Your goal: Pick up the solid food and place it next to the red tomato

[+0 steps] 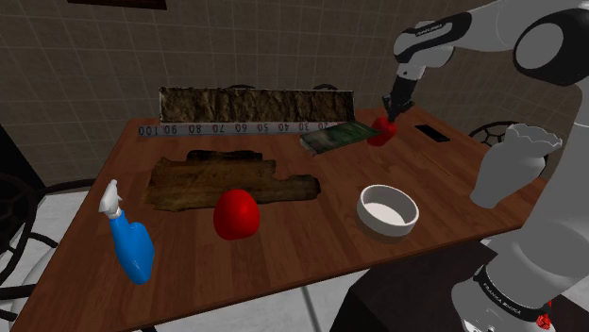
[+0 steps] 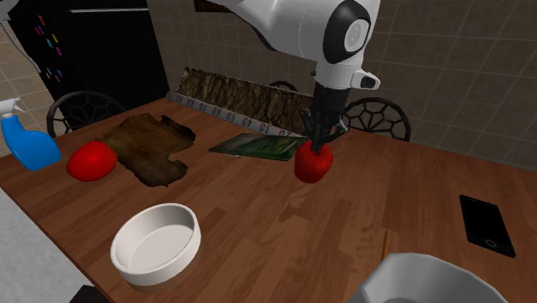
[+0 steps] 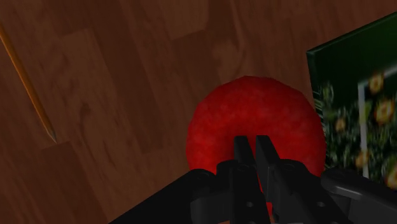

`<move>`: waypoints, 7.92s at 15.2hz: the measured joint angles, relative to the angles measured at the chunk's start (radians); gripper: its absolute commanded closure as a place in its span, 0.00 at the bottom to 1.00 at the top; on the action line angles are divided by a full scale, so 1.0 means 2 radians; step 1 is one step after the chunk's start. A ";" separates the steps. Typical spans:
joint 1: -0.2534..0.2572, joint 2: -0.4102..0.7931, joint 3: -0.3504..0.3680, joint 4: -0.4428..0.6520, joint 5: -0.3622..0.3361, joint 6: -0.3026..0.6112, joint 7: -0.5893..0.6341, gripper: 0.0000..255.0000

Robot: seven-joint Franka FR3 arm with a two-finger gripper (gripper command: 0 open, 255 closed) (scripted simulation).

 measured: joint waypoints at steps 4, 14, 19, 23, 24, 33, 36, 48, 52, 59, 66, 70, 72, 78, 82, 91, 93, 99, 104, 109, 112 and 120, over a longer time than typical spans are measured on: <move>0.000 -0.007 -0.001 0.017 -0.003 -0.023 0.003 1.00; -0.002 -0.016 -0.003 0.071 -0.008 -0.085 0.011 1.00; -0.003 -0.018 -0.004 0.104 -0.010 -0.120 0.014 1.00; -0.006 -0.014 -0.005 0.136 -0.009 -0.149 0.016 1.00; -0.006 -0.013 -0.005 0.144 -0.009 -0.155 0.017 1.00; 0.008 -0.036 0.001 0.157 -0.016 -0.188 0.040 1.00; 0.031 -0.073 0.011 0.110 -0.026 -0.174 0.069 1.00; 0.108 -0.203 0.078 -0.048 -0.051 -0.130 0.211 1.00; 0.129 -0.230 0.106 -0.080 -0.050 -0.120 0.258 1.00; 0.164 -0.249 0.155 -0.102 -0.042 -0.109 0.340 1.00; 0.200 -0.250 0.208 -0.101 -0.033 -0.102 0.427 1.00; 0.221 -0.236 0.237 -0.087 -0.031 -0.098 0.476 1.00; 0.231 -0.225 0.252 -0.078 -0.032 -0.093 0.501 1.00; 0.262 -0.185 0.295 -0.033 -0.040 -0.092 0.577 1.00; 0.285 -0.145 0.320 0.013 -0.055 -0.096 0.627 1.00; 0.360 -0.022 0.363 0.161 -0.113 -0.122 0.743 1.00; 0.372 -0.004 0.366 0.179 -0.122 -0.124 0.757 1.00; 0.371 -0.005 0.366 0.141 -0.122 -0.087 0.759 1.00; 0.369 -0.007 0.365 0.105 -0.121 -0.053 0.759 1.00; 0.367 -0.008 0.364 0.070 -0.121 -0.019 0.758 1.00; 0.366 -0.007 0.364 0.051 -0.122 0.001 0.758 1.00; 0.366 0.004 0.361 0.011 -0.127 0.051 0.759 1.00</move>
